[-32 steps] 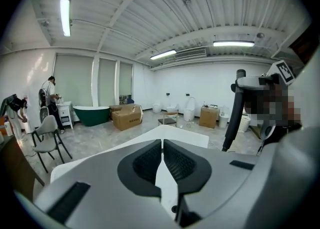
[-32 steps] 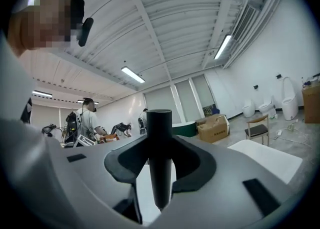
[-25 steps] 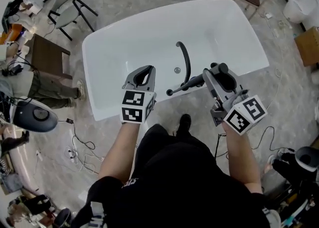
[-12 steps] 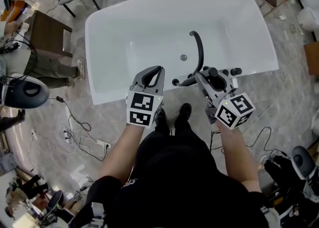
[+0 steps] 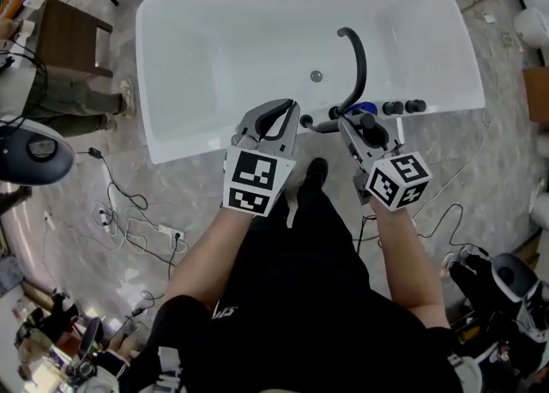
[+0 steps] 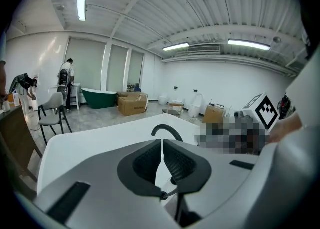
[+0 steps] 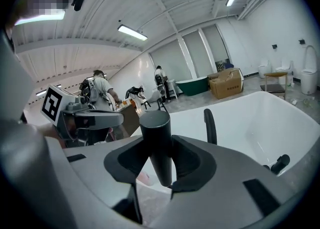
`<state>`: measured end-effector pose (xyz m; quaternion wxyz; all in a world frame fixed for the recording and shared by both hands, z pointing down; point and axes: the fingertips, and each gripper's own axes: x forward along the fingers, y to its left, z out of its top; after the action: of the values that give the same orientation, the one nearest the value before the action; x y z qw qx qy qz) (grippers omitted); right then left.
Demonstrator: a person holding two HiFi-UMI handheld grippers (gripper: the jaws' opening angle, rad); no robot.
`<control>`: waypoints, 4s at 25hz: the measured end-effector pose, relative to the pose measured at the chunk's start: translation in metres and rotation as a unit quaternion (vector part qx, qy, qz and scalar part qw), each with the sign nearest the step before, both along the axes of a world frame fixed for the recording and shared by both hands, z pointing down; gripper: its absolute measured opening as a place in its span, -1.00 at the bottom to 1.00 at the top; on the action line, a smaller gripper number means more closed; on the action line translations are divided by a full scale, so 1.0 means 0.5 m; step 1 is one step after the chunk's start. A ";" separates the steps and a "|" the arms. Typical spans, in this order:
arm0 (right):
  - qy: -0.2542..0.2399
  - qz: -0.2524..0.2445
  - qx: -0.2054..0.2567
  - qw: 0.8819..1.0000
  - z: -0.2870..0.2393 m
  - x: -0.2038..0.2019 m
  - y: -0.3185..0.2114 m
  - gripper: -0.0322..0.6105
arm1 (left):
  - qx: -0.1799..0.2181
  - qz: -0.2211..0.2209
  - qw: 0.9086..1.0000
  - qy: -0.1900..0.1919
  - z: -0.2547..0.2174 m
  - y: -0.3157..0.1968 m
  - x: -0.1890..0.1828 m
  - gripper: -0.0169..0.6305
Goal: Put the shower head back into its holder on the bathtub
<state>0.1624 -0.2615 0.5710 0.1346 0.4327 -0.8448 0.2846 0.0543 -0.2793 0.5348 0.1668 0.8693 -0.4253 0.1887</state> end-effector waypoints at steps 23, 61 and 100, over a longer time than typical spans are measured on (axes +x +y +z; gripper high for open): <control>0.046 0.042 -0.049 0.997 0.299 -0.046 -0.025 -0.42 | -0.036 0.022 0.999 -0.024 0.124 0.032 -0.062 -0.86; 0.043 0.044 -0.042 0.997 0.084 -0.112 -0.024 -0.41 | 0.017 -0.013 1.000 0.008 -0.099 0.030 -0.228 -0.86; -0.060 -0.036 0.287 0.955 -0.558 0.225 0.109 -0.86 | 0.093 -0.099 0.991 0.003 -0.350 0.056 -0.036 -0.86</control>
<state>0.2750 -0.2068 0.2922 -0.0361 0.4049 -0.9123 0.0503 0.0364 -0.2512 0.3599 0.1042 0.8350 -0.5249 0.1281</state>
